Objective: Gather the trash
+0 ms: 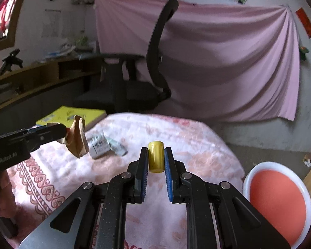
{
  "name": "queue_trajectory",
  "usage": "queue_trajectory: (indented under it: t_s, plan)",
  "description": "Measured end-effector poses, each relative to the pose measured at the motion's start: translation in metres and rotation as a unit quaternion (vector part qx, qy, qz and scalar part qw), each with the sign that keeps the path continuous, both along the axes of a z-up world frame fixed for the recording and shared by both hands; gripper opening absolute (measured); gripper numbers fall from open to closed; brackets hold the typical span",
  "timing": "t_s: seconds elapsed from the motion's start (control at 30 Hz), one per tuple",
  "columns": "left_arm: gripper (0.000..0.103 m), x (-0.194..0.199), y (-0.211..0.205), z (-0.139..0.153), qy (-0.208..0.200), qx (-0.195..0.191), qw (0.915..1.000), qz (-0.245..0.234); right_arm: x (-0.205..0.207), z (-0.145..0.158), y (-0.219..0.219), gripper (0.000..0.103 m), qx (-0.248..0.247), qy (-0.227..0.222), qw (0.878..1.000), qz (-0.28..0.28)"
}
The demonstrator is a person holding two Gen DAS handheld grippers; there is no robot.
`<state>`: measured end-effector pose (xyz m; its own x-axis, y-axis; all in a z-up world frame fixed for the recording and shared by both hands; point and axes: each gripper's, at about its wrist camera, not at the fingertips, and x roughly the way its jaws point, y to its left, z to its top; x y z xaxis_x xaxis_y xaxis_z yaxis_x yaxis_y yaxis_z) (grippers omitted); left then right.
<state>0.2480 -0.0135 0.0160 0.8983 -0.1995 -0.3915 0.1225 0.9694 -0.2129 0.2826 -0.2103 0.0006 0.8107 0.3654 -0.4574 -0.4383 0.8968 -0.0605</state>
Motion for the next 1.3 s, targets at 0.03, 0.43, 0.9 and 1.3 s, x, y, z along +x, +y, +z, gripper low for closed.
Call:
queue_trajectory:
  t_s: [0.03, 0.43, 0.9, 1.3]
  plan:
    - [0.017, -0.002, -0.001, 0.001, -0.007, 0.005, 1.0000, 0.000, -0.002, 0.002, -0.001, 0.013, 0.005, -0.008, 1.000, -0.001]
    - [0.017, -0.034, -0.026, 0.014, -0.110, 0.069, 0.9915, 0.007, -0.039, 0.024, -0.026, 0.013, 0.091, -0.116, 0.989, 0.015]
    - [0.017, -0.041, -0.078, 0.035, -0.162, 0.092, 0.9817, -0.039, -0.067, 0.038, -0.063, 0.013, 0.104, -0.192, 0.976, -0.016]
    - [0.017, -0.031, -0.142, 0.048, -0.168, 0.092, 0.9767, -0.097, -0.068, 0.045, -0.118, 0.013, 0.130, -0.204, 0.968, -0.073]
